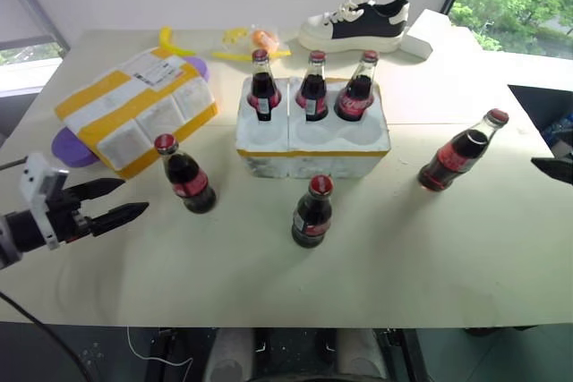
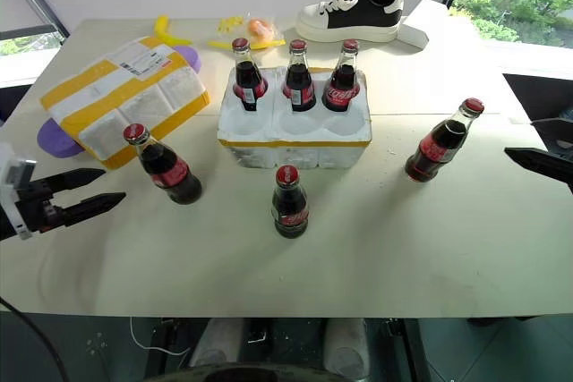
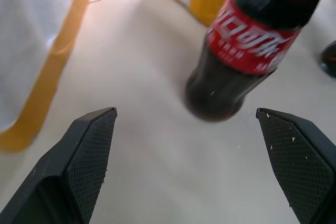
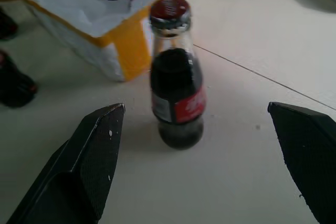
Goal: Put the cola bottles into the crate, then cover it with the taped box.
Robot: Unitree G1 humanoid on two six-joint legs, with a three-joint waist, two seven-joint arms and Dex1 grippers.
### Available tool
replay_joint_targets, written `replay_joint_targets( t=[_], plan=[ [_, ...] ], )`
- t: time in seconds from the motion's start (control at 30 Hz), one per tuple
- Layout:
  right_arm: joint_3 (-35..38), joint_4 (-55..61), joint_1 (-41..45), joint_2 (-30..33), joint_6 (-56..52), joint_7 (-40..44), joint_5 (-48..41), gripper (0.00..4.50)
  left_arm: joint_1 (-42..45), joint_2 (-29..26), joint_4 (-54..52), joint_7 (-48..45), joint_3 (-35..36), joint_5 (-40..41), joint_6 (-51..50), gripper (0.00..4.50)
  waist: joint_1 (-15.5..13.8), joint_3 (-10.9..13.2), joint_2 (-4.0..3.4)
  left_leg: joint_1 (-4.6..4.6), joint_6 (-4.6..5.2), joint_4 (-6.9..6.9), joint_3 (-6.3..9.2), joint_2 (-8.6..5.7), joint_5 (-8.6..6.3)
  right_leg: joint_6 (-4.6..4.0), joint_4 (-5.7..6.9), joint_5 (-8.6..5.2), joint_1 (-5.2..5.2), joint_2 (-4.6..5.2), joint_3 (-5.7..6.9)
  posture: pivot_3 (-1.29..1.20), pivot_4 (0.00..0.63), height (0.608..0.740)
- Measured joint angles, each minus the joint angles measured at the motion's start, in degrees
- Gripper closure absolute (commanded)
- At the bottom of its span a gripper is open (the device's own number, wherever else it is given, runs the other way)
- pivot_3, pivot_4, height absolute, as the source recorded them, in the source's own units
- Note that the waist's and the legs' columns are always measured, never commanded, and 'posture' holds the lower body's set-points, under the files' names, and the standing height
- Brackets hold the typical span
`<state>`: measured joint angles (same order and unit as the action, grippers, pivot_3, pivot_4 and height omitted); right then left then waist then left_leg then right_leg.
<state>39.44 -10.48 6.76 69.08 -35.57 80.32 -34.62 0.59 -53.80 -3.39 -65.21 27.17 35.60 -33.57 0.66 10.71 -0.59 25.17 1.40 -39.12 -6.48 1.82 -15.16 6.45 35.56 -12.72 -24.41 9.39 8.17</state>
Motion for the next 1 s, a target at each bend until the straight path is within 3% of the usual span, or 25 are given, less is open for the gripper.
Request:
replay_joint_targets(
  t=[0.17,0.3,0.53,1.0],
  plan=[
    [8.77,22.16,-3.58,-2.56,-16.09,-4.30,-12.78,0.00,7.49,-0.33,2.98,-2.08,-6.32,-0.54,0.33,0.04,-0.16,-0.04,0.06,-0.01,0.27,0.00,0.14,0.01,-0.16,-0.02,0.03,0.01,0.02,-0.03,0.00,0.00,0.150,0.740],
    [13.34,32.96,-5.30,-4.76,-24.35,-8.88,-22.00,0.00,11.76,-0.21,5.71,-3.41,-10.52,-1.74,0.88,0.04,-0.92,-0.05,0.11,0.02,0.27,-0.04,0.15,-0.02,-0.16,-0.03,0.01,0.02,0.03,-0.03,0.00,0.00,0.150,0.740],
    [16.55,40.83,-5.87,-5.34,-29.97,-17.15,-33.86,0.00,17.30,2.34,8.31,-5.17,-16.29,-2.83,1.69,0.04,-1.54,-0.10,0.24,0.03,0.30,-0.07,0.17,-0.04,-0.16,-0.04,0.00,0.03,0.07,-0.03,0.00,0.00,0.150,0.740],
    [19.07,45.30,-9.45,-4.93,-31.49,-27.12,-47.61,0.00,20.82,5.48,9.21,-6.85,-21.27,-5.13,3.04,0.04,-1.49,-0.17,0.43,0.02,0.31,-0.09,0.20,-0.03,-0.15,-0.06,0.01,0.04,0.10,-0.10,-0.01,0.00,0.150,0.740]
  ],
)
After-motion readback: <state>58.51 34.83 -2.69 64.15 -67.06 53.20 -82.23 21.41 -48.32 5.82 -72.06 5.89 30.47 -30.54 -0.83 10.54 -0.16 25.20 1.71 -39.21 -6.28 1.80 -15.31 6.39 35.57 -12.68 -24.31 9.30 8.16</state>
